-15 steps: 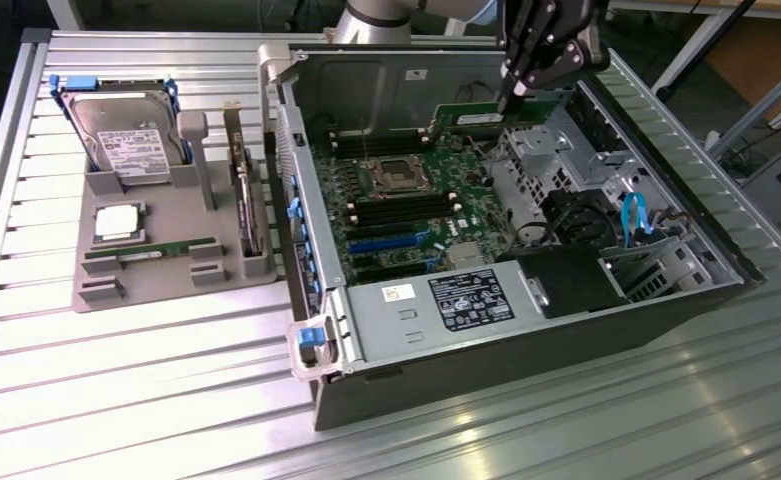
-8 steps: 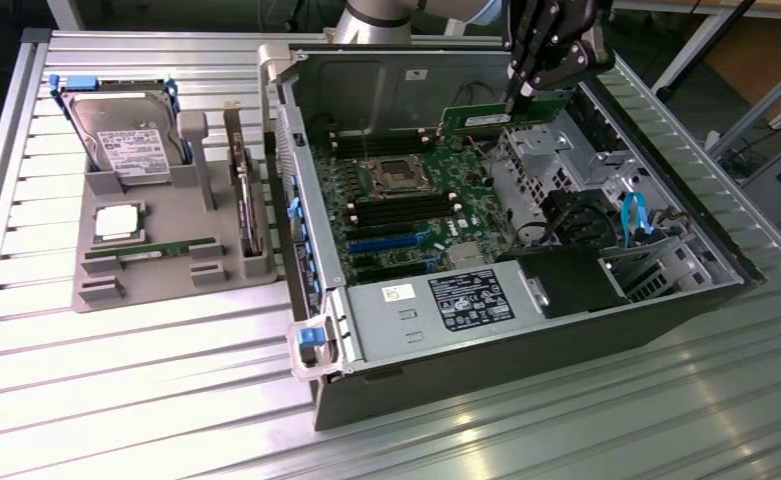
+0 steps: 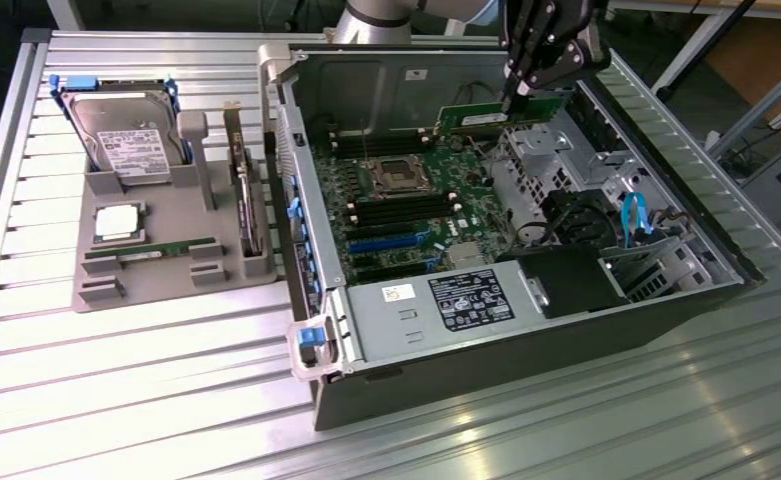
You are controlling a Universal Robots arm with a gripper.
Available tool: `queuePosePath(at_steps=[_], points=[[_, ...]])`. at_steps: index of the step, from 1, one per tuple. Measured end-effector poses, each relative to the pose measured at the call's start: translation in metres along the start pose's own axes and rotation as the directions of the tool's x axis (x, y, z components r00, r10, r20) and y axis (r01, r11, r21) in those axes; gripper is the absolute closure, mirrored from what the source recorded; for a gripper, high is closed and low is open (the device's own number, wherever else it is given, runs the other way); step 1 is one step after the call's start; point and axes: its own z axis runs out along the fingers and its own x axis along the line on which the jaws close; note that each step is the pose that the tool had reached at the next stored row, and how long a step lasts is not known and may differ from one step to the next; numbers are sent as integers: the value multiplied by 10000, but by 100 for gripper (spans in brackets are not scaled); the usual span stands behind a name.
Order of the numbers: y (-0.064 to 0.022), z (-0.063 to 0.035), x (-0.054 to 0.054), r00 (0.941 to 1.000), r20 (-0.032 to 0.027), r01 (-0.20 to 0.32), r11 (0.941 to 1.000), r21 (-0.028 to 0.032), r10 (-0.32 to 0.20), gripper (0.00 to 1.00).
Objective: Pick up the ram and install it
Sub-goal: 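Pick up the ram and move it above insertion slot, then insert the ram into the slot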
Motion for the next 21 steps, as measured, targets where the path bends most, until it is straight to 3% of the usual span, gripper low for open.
queuePosePath(at_steps=[16,21], points=[[3,8,-12,10000,3,2,10000,2,-2,87],[60,74,-16,10000,2,0,10000,1,0,87]])
